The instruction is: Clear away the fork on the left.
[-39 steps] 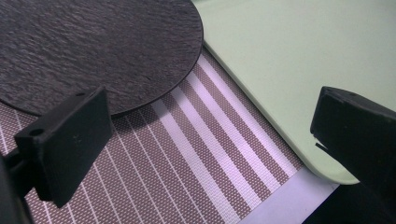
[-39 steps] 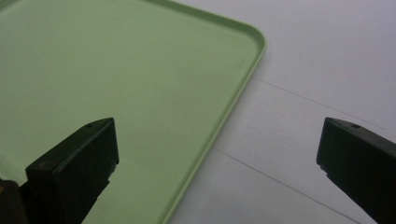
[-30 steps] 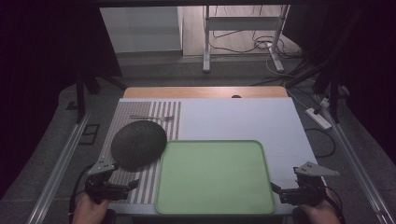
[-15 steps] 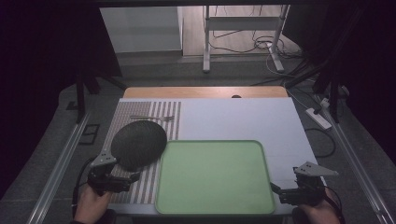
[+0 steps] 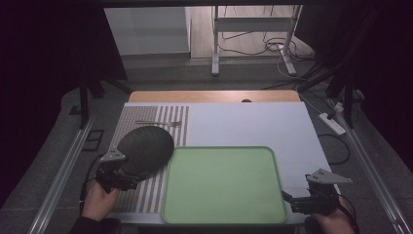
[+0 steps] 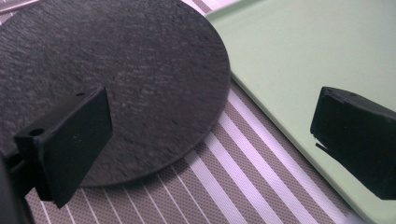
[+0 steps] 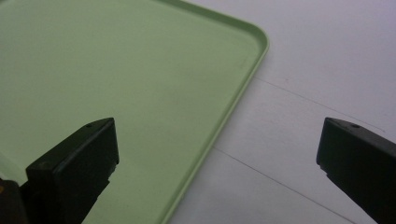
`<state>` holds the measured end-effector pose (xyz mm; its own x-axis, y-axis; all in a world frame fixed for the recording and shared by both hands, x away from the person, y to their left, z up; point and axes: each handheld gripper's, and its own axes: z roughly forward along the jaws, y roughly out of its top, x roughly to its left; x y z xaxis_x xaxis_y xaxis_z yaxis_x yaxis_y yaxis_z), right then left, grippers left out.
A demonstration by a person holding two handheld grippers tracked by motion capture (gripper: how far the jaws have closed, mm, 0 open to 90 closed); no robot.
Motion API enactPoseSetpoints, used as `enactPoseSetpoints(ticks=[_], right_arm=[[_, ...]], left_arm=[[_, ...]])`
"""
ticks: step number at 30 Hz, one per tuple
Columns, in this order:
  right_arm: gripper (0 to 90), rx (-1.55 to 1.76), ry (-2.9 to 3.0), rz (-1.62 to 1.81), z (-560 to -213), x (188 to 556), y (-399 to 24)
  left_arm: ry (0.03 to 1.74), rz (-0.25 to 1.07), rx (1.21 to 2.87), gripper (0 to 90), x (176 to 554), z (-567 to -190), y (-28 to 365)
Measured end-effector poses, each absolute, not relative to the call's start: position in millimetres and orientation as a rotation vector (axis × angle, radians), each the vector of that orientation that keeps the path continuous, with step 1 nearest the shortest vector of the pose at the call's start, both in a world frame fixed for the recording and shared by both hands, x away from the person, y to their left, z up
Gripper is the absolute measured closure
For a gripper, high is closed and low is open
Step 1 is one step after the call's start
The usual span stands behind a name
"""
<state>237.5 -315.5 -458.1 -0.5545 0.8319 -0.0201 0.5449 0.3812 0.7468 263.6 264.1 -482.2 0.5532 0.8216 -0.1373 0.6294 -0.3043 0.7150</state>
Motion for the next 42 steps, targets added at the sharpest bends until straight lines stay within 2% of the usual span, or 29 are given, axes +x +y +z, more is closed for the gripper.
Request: enactPoseSetpoints(ticks=[10,25,42], right_arm=[[0.0,1.192,2.254,0.995,-458.2,237.6,-315.4],[0.0,1.193,2.254,0.995,-458.2,237.6,-315.4],[0.0,1.19,2.255,0.995,-458.2,237.7,-315.4]], left_arm=[[1.17,0.314,2.041,0.0,287.2,-481.7,265.4],[1.17,0.314,2.041,0.0,287.2,-481.7,265.4],[1.249,0.3,2.054,0.4,334.8,-483.1,272.6]])
